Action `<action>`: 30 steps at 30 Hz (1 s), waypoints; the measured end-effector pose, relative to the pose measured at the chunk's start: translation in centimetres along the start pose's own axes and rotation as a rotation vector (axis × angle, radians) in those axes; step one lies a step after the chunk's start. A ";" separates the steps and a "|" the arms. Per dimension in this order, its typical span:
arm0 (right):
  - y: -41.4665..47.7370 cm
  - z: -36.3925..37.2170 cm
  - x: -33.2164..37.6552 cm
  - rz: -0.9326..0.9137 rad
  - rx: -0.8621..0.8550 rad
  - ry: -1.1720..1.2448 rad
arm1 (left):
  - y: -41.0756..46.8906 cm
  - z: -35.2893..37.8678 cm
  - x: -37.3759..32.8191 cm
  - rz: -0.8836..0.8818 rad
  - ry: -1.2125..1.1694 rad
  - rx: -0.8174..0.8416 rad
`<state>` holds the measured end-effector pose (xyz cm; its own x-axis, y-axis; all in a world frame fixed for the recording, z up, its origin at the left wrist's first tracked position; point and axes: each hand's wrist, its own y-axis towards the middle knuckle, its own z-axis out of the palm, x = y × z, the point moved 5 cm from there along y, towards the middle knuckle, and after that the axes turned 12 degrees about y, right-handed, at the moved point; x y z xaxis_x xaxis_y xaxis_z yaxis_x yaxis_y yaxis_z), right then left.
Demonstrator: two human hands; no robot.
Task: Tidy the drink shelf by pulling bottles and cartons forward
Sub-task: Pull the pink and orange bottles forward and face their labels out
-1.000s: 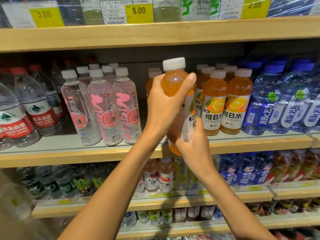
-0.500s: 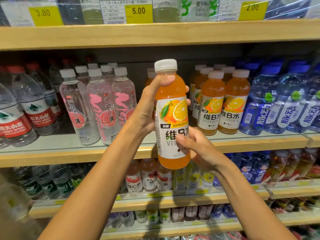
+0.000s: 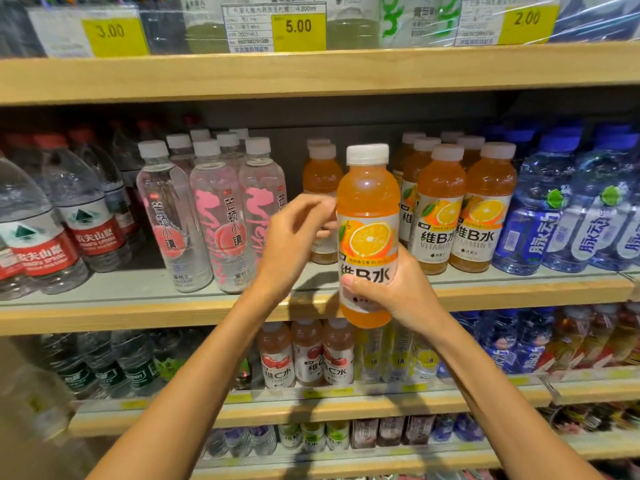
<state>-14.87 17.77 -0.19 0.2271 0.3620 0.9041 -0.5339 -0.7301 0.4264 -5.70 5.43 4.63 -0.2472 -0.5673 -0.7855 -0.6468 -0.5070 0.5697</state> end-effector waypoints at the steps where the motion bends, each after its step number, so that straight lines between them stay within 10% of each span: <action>1: 0.4 -0.4 -0.2 -0.019 -0.025 -0.026 | -0.9 -0.8 0.6 0.112 0.171 -0.098; 6: 2.3 -0.9 -1.4 -0.012 -0.080 -0.034 | -6.3 -0.9 5.4 0.715 1.007 -0.106; 10: 4.2 -0.1 -3.4 0.033 -0.082 -0.054 | -7.7 -0.2 9.7 1.037 1.209 0.091; 30: 8.8 2.0 -8.7 0.183 0.000 -0.131 | -7.4 -0.3 11.4 1.120 1.337 0.138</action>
<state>-19.94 7.08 -4.29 0.2305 0.1454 0.9622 -0.5756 -0.7769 0.2553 -3.55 2.50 -8.46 0.0880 -0.7082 0.7006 -0.6635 0.4828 0.5715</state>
